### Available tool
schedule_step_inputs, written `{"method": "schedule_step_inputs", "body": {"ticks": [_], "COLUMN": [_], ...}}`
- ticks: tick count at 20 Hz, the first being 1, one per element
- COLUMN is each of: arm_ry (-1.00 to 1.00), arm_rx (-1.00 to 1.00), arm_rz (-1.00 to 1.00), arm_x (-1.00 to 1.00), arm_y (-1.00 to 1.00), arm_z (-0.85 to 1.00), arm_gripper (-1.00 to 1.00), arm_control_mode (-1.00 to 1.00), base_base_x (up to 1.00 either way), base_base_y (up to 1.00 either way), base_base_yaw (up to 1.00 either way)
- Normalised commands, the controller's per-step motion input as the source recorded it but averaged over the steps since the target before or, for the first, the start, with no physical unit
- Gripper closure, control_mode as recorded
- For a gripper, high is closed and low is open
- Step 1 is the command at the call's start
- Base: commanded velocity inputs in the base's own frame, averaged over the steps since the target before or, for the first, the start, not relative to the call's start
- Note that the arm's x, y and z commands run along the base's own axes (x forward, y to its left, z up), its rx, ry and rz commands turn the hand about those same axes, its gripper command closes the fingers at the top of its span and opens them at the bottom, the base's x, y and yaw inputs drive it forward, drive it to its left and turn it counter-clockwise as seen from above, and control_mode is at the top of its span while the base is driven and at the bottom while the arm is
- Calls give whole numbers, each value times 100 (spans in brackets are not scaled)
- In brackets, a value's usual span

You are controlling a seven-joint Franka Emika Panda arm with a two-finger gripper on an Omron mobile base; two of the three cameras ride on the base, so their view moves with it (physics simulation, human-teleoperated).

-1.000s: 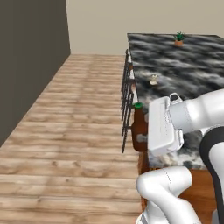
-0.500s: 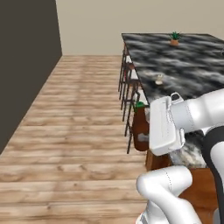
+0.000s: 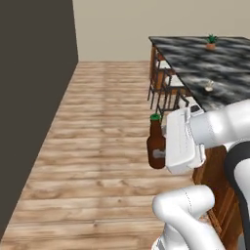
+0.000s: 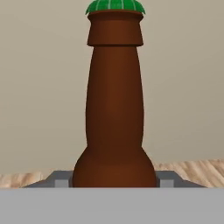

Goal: Get the candle and the beer from the cabinet and move them to the dining counter.

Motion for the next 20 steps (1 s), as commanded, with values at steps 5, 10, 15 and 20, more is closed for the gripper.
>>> {"method": "schedule_step_inputs", "body": {"ticks": [5, 10, 15, 20], "arm_ry": [0, 0, 0, 0], "arm_rx": [0, 0, 0, 0], "arm_rz": [0, 0, 0, 0], "arm_x": [0, 0, 0, 0], "arm_y": [0, 0, 0, 0], "arm_z": [0, 0, 0, 0], "arm_gripper": [100, 100, 100, 100], "arm_control_mode": [100, 100, 100, 100], "base_base_x": [40, 44, 55, 71], "base_base_y": [100, 85, 71, 46], "base_base_yaw": [-33, -43, -48, -48]}}
